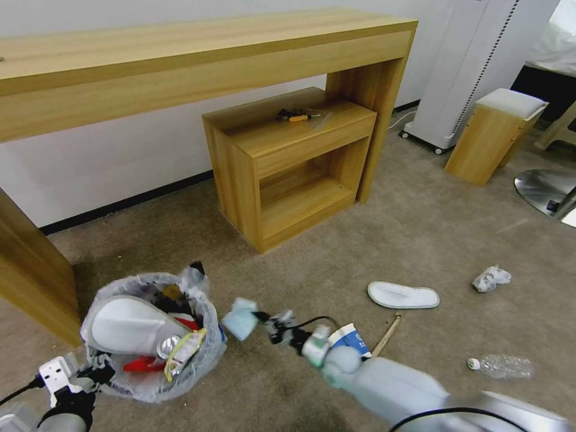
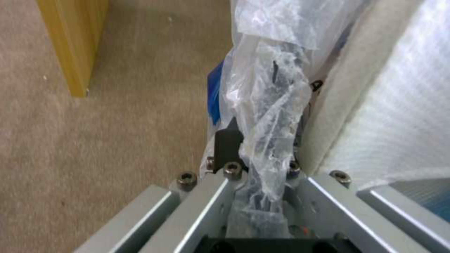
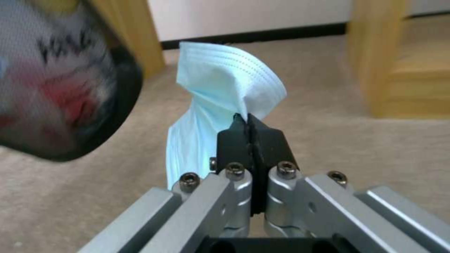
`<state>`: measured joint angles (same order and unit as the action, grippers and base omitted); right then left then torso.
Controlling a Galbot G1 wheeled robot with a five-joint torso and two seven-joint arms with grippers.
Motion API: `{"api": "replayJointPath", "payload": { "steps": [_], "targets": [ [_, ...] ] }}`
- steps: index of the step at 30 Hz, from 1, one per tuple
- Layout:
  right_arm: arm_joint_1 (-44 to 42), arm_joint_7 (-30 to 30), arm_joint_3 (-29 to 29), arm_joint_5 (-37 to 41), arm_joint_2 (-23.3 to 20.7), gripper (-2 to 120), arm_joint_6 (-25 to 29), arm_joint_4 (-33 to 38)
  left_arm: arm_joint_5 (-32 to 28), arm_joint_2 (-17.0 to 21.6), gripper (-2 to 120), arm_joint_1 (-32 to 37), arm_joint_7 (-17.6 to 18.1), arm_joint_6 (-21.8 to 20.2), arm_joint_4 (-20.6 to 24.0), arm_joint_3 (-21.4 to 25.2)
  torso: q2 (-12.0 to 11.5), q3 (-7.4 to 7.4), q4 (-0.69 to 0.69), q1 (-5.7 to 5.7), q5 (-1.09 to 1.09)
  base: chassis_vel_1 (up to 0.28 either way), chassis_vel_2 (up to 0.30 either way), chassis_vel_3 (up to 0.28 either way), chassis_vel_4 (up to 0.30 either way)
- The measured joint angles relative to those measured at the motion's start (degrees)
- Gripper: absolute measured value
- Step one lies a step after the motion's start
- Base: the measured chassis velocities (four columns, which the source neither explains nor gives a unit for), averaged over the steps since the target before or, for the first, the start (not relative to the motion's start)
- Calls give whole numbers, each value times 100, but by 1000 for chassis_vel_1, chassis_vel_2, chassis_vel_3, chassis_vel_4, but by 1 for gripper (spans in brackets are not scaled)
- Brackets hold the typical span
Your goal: Pick up the trash bin and place the garbage on the floor into it.
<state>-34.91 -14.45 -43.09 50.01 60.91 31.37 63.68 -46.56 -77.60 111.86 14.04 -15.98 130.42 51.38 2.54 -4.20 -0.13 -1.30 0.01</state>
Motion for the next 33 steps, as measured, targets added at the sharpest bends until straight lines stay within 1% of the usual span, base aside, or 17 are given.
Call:
{"api": "replayJointPath", "payload": {
  "steps": [1,2,3,7,10,15,17,22,25,26,29,30,32,33],
  "targets": [
    [0,0,0,0,0,0,0,0,0,0,0,0,0,0,0,0,0,0,0,0,0,0,0,0,0],
    [-12,2,72,-11,-201,0,16,169,88,-22,0,-6,-26,5,-96,-60,0,0,0,0,1,0,0,0,0],
    [-23,2,107,-17,-304,0,25,266,131,-40,0,-9,-37,8,-140,-81,0,0,1,0,0,0,0,0,0],
    [-48,2,180,-32,-451,0,32,430,171,-68,0,-19,-51,11,-198,-108,0,0,2,0,0,0,0,0,0],
    [-122,2,365,-104,-691,0,67,691,240,-96,0,-36,-72,27,-320,-150,0,0,2,0,1,0,0,0,0],
    [-164,0,537,-119,-897,0,111,927,282,-110,0,-7,-89,32,-346,-179,0,0,2,0,0,0,0,0,0],
    [-176,0,636,-113,-1051,0,115,1183,305,-107,0,10,-95,34,-381,-214,0,0,2,0,0,0,0,0,0],
    [-177,27,740,-93,-1266,0,115,1510,371,-102,0,3,-103,49,-483,-249,0,0,3,0,-1,0,0,0,0],
    [-171,35,856,-45,-1529,0,113,1769,405,-89,0,1,-134,62,-536,-278,0,0,2,0,-1,0,0,0,0],
    [-171,35,856,-45,-1529,0,113,1769,405,-89,0,1,-134,62,-536,-278,0,0,2,0,-1,0,0,0,0],
    [-179,39,989,-6,-1791,0,111,1996,409,-20,0,-4,-138,63,-546,-280,0,0,2,0,0,0,0,0,0],
    [-179,39,989,-6,-1791,0,111,1996,409,-20,0,-4,-138,63,-546,-280,0,0,2,0,0,0,0,0,0],
    [-182,34,1125,32,-2006,0,125,2138,391,15,0,-14,-138,63,-527,-275,0,0,2,0,-1,0,0,0,0],
    [-182,34,1125,32,-2006,0,125,2138,391,15,0,-14,-138,63,-527,-275,0,0,2,0,-1,0,0,0,0]
  ]
}}
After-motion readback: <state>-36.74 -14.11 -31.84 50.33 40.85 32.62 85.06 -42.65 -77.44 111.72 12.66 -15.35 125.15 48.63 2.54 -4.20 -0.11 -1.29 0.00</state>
